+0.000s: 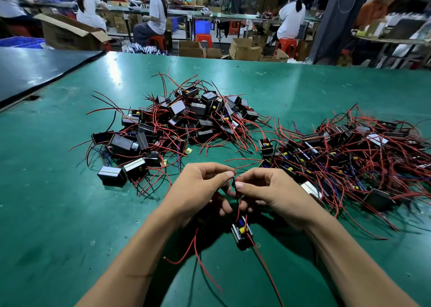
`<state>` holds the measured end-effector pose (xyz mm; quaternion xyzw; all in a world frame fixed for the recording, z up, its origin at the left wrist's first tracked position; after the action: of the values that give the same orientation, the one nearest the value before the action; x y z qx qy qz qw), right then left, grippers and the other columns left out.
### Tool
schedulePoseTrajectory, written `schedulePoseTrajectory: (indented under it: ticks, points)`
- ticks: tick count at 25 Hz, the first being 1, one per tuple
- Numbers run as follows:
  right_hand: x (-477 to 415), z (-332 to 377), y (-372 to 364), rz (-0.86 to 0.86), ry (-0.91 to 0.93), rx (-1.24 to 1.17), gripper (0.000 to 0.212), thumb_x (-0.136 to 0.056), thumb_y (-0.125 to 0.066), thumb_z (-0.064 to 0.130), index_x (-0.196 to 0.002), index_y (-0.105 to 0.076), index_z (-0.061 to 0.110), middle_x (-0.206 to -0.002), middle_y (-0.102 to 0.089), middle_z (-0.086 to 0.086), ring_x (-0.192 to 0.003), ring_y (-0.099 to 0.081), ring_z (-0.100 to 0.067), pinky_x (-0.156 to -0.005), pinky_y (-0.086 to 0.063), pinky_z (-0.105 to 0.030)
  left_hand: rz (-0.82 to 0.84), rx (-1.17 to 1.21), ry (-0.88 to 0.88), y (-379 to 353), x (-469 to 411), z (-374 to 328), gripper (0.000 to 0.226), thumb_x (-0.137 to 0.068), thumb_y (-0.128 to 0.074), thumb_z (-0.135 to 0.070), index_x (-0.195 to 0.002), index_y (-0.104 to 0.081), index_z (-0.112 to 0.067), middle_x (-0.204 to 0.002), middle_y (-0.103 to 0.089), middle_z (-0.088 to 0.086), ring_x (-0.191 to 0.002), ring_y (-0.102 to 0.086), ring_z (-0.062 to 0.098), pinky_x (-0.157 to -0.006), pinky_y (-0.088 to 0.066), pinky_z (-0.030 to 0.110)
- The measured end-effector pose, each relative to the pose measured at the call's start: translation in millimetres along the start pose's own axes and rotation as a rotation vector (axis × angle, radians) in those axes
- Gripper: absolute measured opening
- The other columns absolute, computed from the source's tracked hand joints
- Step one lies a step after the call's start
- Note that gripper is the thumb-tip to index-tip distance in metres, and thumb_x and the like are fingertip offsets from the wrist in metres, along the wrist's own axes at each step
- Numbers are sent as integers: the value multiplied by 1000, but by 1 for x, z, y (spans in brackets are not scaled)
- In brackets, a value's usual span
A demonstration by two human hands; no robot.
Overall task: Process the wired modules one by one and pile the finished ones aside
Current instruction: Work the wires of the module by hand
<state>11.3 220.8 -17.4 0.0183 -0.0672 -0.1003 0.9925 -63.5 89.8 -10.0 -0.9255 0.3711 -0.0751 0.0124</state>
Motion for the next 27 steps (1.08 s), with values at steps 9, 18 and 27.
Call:
schedulePoseTrajectory:
  ticks: [9,18,27]
  points:
    - [7,20,2,-199,269,287,27,-80,-74,46,-100,-74,28,-86,-73,3,-56,-68,-22,-54,-54,-29,-23,-63,-5,3,-1,1,12,-94,-64,-12,-91,-71,-2,-59,-59,4,-43,-57,18,-43,-49,23]
    - [6,25,6,-139,418,386,9,-83,-80,35,-90,-77,30,-75,-70,11,-57,-56,-8,-55,-46,-22,156,63,122,-5,5,2,14,-95,-59,-14,-84,-63,-5,-63,-55,4,-49,-57,14,-47,-45,22]
    - [1,18,7,-167,206,333,25,-88,-75,33,-71,-67,17,-55,-56,7,-48,-45,-8,-48,-37,-21,150,114,83,-6,5,1,12,-93,-60,-8,-91,-66,3,-84,-73,16,-64,-68,17,-59,-54,21]
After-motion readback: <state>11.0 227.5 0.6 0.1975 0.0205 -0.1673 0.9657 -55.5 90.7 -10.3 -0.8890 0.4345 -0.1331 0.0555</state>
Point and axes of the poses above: each hand's wrist, its own x-axis away from the middle knuckle, its own y-axis out of the back of the hand, z = x × y, the point moved 6 cm from there along -x, towards the middle knuckle
